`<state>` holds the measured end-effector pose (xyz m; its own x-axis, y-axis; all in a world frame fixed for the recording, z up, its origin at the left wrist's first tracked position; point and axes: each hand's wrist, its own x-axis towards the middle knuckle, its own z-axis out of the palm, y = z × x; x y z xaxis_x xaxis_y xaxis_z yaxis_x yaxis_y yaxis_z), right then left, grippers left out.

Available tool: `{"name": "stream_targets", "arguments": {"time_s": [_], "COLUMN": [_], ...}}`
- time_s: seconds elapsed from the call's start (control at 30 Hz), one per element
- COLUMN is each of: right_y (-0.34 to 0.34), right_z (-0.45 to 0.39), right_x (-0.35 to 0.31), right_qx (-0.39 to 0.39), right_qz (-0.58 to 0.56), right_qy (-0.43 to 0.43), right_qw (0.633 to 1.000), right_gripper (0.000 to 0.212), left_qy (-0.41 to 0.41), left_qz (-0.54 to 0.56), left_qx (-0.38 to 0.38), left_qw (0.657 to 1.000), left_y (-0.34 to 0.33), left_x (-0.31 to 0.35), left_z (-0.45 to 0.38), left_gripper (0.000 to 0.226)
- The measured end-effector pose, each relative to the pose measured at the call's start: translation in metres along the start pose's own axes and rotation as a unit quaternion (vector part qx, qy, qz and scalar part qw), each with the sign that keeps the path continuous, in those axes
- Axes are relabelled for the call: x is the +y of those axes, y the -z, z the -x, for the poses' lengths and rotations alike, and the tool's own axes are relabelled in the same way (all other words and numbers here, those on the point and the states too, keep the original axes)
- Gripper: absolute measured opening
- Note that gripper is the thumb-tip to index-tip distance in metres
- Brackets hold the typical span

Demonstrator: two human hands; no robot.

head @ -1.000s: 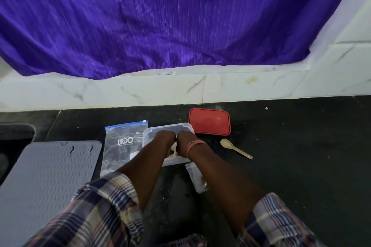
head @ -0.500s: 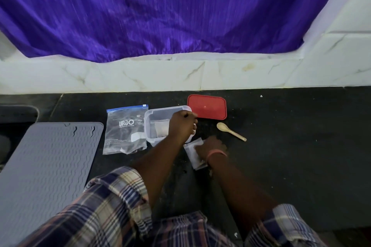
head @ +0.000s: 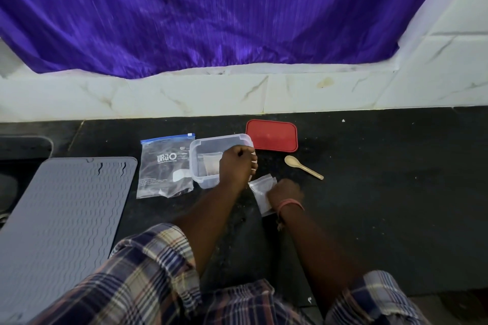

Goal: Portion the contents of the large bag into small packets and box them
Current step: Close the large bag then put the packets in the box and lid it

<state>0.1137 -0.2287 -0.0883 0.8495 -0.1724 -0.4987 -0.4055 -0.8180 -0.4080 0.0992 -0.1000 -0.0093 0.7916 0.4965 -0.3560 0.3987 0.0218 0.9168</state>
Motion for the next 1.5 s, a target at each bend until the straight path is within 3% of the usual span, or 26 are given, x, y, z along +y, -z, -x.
{"name": "stream_targets", "arguments": {"time_s": [0.13,0.27,0.4,0.5,0.57,0.67,0.77,0.93,1.0,1.03,1.1,1.13,1.23,1.3,1.33,1.4,1.47,1.5], "right_y": [0.031,0.07,0.056,0.025,0.013,0.013,0.016,0.019,0.026,0.027,0.033,0.036,0.037,0.035,0.031,0.021,0.01,0.004], "right_z": [0.007,0.02,0.027,0.017,0.018,0.022,0.021,0.015,0.013,0.012,0.017,0.017,0.016,0.011,0.01,0.006,0.008,0.011], "right_x": [-0.016,-0.052,-0.095,-0.12,-0.126,-0.13,-0.137,-0.151,-0.152,-0.152,-0.146,-0.141,-0.119,-0.099,-0.085,-0.063,-0.042,-0.034], "right_qx": [0.034,0.056,-0.06,-0.062,-0.024,0.024,-0.041,-0.108,-0.103,-0.061,0.008,0.033,0.107,0.152,0.162,0.152,0.113,0.084], "right_qz": [-0.257,-0.434,-0.353,-0.23,-0.14,-0.066,0.084,0.208,0.198,0.168,0.124,0.098,-0.056,-0.115,-0.119,-0.109,-0.043,0.003], "right_qy": [-0.005,0.054,0.092,0.113,0.151,0.189,0.18,0.212,0.197,0.209,0.235,0.241,0.225,0.191,0.174,0.136,0.09,0.057], "right_qw": [0.966,0.897,0.929,0.965,0.978,0.98,0.979,0.949,0.955,0.961,0.964,0.965,0.967,0.963,0.964,0.973,0.989,0.995], "right_gripper": [0.007,0.017,0.022,0.023,0.022,0.039,0.037,0.035,0.034,0.032,0.029,0.027,0.019,0.021,0.022,0.023,0.026,0.036], "left_qy": [-0.008,0.016,0.099,0.109,0.117,0.139,0.146,0.113,0.156,0.186,0.151,0.12,0.054,0.065,0.056,0.052,0.012,0.009], "left_qz": [0.056,0.07,0.083,0.074,-0.051,-0.204,-0.269,-0.419,-0.383,-0.337,-0.335,-0.381,-0.363,-0.392,-0.403,-0.49,-0.449,-0.386], "left_qx": [0.05,0.086,0.055,0.053,0.029,0.057,0.046,-0.065,-0.037,-0.021,-0.031,-0.027,0.04,0.046,0.043,-0.004,0.01,0.039], "left_qw": [0.997,0.994,0.99,0.99,0.991,0.967,0.951,0.899,0.91,0.923,0.929,0.916,0.929,0.917,0.912,0.87,0.894,0.922], "left_y": [0.007,0.021,0.026,0.028,0.031,0.035,0.032,0.023,0.023,0.022,0.024,0.026,0.035,0.033,0.031,0.029,0.03,0.031], "left_x": [0.004,0.004,0.002,-0.001,0.001,0.015,0.011,0.006,0.013,0.018,0.027,0.027,0.029,0.027,0.018,0.016,0.016,0.018], "left_z": [-0.009,-0.024,-0.038,-0.054,-0.06,-0.056,-0.061,-0.076,-0.081,-0.085,-0.08,-0.081,-0.067,-0.064,-0.066,-0.06,-0.053,-0.046], "left_gripper": [0.021,0.022,0.02,0.024,0.033,0.043,0.045,0.053,0.051,0.049,0.044,0.043,0.049,0.046,0.041,0.035,0.034,0.034]}}
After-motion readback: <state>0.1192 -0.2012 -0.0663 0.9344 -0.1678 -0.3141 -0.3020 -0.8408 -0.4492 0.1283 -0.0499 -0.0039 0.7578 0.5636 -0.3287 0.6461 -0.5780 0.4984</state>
